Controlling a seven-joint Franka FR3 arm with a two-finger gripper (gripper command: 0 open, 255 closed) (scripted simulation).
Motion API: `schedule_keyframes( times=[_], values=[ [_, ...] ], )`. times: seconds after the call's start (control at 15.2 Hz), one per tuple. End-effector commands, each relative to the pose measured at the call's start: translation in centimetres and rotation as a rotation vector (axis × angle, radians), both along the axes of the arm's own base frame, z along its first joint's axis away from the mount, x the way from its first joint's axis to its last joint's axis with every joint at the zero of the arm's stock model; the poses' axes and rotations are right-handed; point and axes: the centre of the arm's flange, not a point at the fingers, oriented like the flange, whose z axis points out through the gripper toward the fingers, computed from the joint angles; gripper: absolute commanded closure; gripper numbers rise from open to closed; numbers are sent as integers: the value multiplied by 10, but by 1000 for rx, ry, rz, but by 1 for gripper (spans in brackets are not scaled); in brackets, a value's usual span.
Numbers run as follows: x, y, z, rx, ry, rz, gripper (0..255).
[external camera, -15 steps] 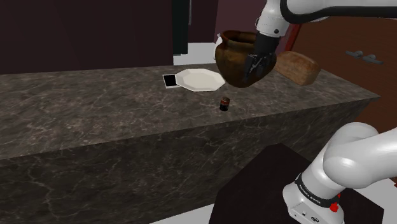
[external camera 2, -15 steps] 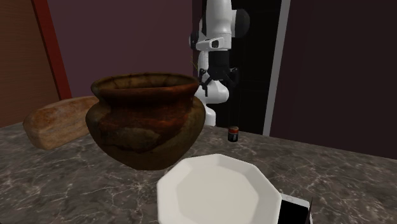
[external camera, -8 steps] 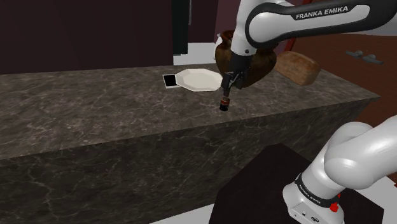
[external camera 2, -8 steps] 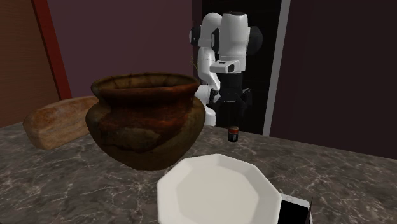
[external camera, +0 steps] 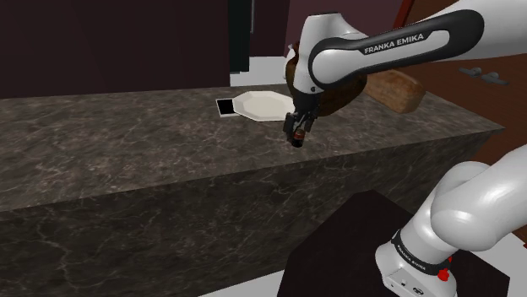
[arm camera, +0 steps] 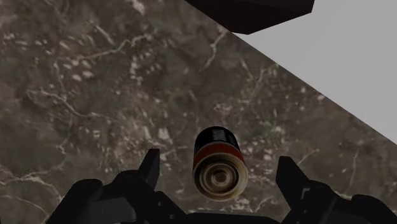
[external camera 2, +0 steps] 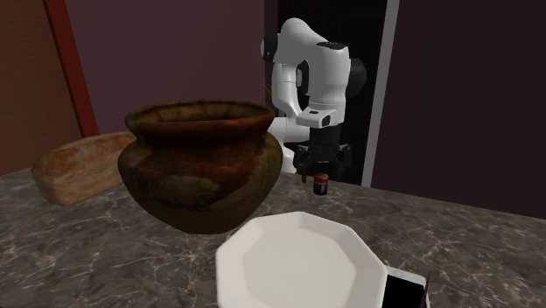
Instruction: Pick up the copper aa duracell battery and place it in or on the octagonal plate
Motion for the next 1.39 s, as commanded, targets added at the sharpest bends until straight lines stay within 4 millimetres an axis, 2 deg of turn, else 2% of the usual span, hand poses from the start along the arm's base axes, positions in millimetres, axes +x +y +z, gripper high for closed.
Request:
schedule_keyframes(
  times=[0.0, 0.53, 0.59, 1.19, 1.32],
  values=[
    [0, 0, -10, 0, -1, 0, 0],
    [0, 0, -13, 0, 0, 0, 0],
    [0, 0, -13, 0, 0, 0, 255],
    [0, 0, -13, 0, -1, 0, 255],
    [0, 0, -3, 0, -1, 0, 255]
  ],
)
